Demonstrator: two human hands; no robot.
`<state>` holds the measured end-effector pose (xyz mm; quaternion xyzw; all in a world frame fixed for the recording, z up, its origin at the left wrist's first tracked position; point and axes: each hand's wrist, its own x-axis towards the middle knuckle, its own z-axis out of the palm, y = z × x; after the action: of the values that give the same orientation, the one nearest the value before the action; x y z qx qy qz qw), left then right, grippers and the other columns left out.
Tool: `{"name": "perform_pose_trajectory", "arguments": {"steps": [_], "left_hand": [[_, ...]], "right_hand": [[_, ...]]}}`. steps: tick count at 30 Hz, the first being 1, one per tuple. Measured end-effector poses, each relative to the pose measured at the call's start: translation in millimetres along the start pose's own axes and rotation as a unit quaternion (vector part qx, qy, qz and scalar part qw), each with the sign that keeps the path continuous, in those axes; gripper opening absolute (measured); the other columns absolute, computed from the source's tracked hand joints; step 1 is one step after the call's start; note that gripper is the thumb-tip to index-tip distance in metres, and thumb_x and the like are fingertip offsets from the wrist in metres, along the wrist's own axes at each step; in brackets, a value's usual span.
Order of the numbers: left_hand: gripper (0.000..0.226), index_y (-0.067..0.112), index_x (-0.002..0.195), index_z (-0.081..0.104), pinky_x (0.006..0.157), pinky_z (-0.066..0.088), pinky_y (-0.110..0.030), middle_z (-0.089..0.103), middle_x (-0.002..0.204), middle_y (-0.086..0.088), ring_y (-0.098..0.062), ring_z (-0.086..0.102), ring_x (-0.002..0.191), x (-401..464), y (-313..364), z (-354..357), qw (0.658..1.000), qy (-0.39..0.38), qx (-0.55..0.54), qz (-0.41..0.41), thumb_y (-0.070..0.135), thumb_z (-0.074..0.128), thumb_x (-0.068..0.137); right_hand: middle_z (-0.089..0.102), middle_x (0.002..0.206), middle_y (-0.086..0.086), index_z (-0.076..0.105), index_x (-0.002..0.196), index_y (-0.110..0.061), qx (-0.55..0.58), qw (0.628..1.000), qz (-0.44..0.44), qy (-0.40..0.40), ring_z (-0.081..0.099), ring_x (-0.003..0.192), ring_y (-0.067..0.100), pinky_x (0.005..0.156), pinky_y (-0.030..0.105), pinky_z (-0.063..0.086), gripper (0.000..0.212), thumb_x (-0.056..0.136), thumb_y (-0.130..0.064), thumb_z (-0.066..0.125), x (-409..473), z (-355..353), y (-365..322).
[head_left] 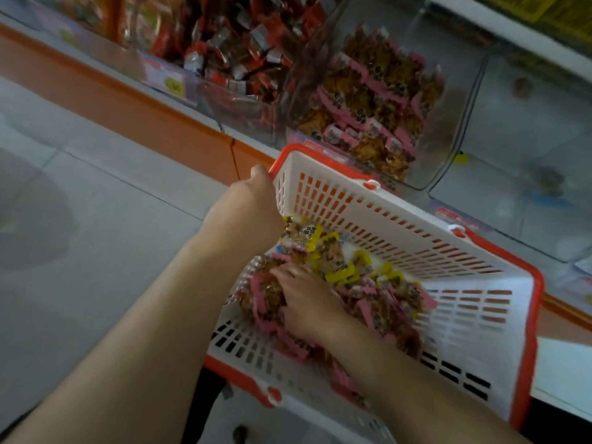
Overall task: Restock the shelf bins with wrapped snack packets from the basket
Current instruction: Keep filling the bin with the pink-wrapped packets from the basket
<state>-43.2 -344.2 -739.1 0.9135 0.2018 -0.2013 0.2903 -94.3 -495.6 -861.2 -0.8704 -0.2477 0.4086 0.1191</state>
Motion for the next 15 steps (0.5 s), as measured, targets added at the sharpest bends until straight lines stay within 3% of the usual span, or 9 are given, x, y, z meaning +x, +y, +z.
{"name": "perform_pose_trajectory", "arguments": {"steps": [3,6,9,11,13,15], "left_hand": [[0.039,0.010,0.129,0.042,0.046,0.037,-0.027,0.058,0.085,-0.008,-0.019,0.057,0.066,-2.0,0.2,-3.9,1.000,-0.014,0.000,-0.003,-0.004,0.051,0.094],[0.042,0.011,0.132,0.042,0.047,0.036,-0.025,0.056,0.086,-0.007,-0.017,0.055,0.067,-1.6,0.8,-8.3,0.999,-0.032,-0.004,-0.013,-0.003,0.052,0.093],[0.047,0.010,0.134,0.043,0.054,0.040,-0.027,0.055,0.098,-0.009,-0.021,0.056,0.079,3.1,2.5,-10.3,0.998,-0.031,-0.029,-0.047,-0.002,0.052,0.090],[0.055,0.013,0.141,0.043,0.070,0.045,-0.031,0.055,0.122,-0.012,-0.026,0.056,0.100,5.2,4.3,-13.1,0.997,0.018,-0.053,-0.051,0.002,0.057,0.089],[0.054,0.018,0.143,0.050,0.080,0.045,-0.033,0.054,0.132,-0.008,-0.026,0.055,0.113,6.2,5.0,-14.8,0.993,0.103,-0.063,-0.016,0.008,0.058,0.090],[0.043,0.023,0.132,0.061,0.075,0.042,-0.027,0.060,0.124,-0.002,-0.019,0.056,0.105,4.0,7.3,-16.6,0.983,0.156,-0.092,0.022,0.010,0.055,0.092]], "right_hand": [[0.028,0.169,0.005,0.029,0.164,-0.019,-0.036,0.998,0.010,0.042,0.022,0.154,0.031,0.125,0.042,0.027,0.087,0.088,-0.003,0.067,13.4,10.3,-2.9],[0.038,0.163,0.005,0.035,0.162,-0.021,-0.026,0.993,-0.008,0.112,0.028,0.152,0.028,0.126,0.036,0.025,0.080,0.091,-0.017,0.070,17.7,11.8,-1.6],[0.041,0.163,-0.004,0.043,0.159,-0.031,0.091,0.985,0.009,0.148,0.034,0.153,0.018,0.129,0.038,0.029,0.077,0.092,-0.043,0.078,10.5,-3.6,-1.4],[0.053,0.147,-0.017,0.053,0.149,-0.039,0.212,0.963,0.028,0.167,0.048,0.138,0.004,0.121,0.034,0.041,0.074,0.084,-0.049,0.087,-3.5,-25.3,-1.0],[0.063,0.130,-0.028,0.062,0.136,-0.049,0.323,0.932,0.033,0.161,0.057,0.124,-0.006,0.111,0.025,0.049,0.064,0.079,-0.046,0.092,-25.1,-52.9,0.4],[0.070,0.122,-0.031,0.067,0.125,-0.054,0.396,0.907,0.025,0.143,0.063,0.118,-0.010,0.101,0.017,0.052,0.047,0.088,-0.033,0.088,-49.5,-78.1,3.4]]}}
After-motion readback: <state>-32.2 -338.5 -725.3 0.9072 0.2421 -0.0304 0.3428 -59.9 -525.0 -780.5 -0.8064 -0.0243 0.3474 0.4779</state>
